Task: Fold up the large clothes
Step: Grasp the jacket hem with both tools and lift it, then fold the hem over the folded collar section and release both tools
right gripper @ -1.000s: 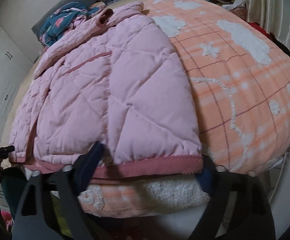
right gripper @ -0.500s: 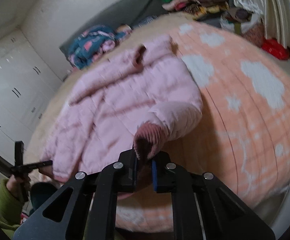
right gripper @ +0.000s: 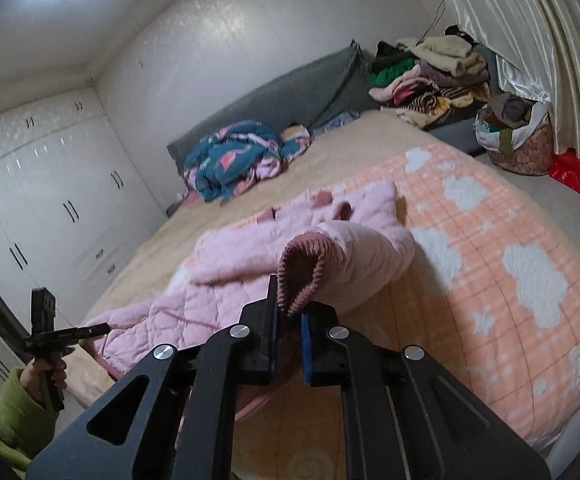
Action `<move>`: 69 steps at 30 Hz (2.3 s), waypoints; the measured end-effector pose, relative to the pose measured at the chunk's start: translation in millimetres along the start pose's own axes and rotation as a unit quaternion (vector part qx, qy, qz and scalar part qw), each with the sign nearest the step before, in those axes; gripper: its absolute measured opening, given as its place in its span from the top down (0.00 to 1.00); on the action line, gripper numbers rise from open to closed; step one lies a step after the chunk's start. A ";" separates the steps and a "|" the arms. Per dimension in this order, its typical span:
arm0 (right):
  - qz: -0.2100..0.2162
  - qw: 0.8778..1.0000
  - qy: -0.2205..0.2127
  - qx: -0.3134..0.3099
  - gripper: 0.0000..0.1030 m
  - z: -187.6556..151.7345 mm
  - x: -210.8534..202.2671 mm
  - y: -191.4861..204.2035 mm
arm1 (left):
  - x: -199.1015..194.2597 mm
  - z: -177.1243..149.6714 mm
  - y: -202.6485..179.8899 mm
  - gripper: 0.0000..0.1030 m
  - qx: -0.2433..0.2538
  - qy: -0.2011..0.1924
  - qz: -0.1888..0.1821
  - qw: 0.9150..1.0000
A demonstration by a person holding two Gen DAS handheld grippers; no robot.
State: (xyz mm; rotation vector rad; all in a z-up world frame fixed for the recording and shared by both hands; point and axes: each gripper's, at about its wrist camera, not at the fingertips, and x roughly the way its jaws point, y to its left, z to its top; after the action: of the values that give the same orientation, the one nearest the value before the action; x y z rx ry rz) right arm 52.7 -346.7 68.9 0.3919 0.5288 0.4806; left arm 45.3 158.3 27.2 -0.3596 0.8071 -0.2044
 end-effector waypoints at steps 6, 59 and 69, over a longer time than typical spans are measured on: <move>0.009 0.999 -0.032 0.004 0.93 36.4 -3.8 4.9 | -4.2 37.4 3.5 0.93 -0.017 -0.033 -0.017 0.999; -0.048 0.990 0.114 0.068 0.37 149.2 354.0 -83.0 | 222.8 261.2 71.5 0.82 -0.054 -0.047 0.082 0.994; -0.104 0.970 0.212 -0.054 0.26 64.4 434.4 -25.3 | 192.2 271.3 44.4 0.08 -0.052 -0.078 0.030 0.995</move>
State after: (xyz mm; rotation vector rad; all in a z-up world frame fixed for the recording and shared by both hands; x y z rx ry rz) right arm 426.7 -153.2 -58.2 0.1222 0.9434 0.3873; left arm 376.7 202.9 54.2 -0.4429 0.6746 -0.0778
